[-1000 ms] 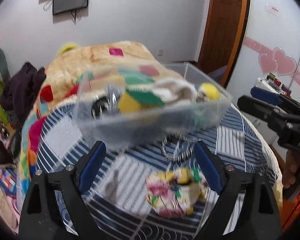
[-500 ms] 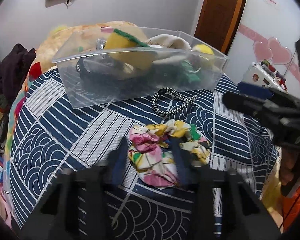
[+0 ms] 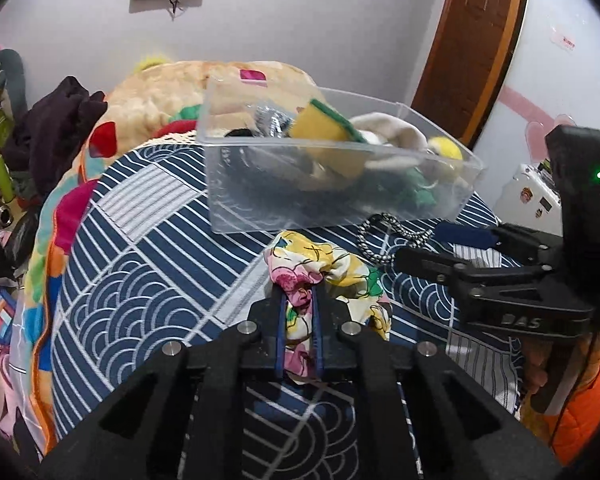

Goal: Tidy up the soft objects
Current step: 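Grasp the floral scrunchie with the left tool while the right tool grasps the beaded bracelet, then lower the scrunchie into the box with the left tool while the right tool drops the bracelet in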

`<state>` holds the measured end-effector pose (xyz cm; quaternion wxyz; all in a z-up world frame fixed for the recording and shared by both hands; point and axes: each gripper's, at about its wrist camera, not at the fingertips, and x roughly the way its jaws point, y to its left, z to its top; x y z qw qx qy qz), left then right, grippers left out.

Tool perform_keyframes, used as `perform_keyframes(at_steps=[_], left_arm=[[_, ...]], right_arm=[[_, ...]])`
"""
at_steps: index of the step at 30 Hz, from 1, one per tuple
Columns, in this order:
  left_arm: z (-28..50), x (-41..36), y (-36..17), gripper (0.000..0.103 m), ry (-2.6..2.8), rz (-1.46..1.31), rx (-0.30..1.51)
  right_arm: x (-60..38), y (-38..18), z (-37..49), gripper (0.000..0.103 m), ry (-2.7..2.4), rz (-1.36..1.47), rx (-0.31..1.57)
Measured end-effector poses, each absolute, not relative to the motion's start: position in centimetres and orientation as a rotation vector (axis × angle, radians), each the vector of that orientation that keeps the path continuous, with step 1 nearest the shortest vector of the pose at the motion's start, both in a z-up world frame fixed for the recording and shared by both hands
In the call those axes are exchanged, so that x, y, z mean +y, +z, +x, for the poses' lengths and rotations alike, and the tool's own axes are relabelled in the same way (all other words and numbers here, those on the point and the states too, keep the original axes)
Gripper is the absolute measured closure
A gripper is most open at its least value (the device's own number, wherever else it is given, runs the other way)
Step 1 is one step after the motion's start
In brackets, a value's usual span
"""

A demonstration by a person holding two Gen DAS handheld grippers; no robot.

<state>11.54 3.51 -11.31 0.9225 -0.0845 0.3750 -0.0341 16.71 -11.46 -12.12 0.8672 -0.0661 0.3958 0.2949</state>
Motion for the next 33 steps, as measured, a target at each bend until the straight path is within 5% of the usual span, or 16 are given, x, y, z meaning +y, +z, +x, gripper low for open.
perform_keyframes(at_steps=[7,11,33], left_arm=[[11.2,4.0,-11.0,0.093,-0.069,-0.181,0.752],[11.1,3.8,-10.3,0.093,-0.069,-0.181,0.735],[14.2,6.5,-2.3,0.093,0.054,-0.179,0.503]], right_arm=[[-10.8,-12.7,16.5,0.076,0.622,-0.184,0.847],[-11.2,-12.7,16.2,0.086,0.627,-0.193,0.840],[-15.7,-4.4,16.3,0.089,0.576,-0.064,0.569]])
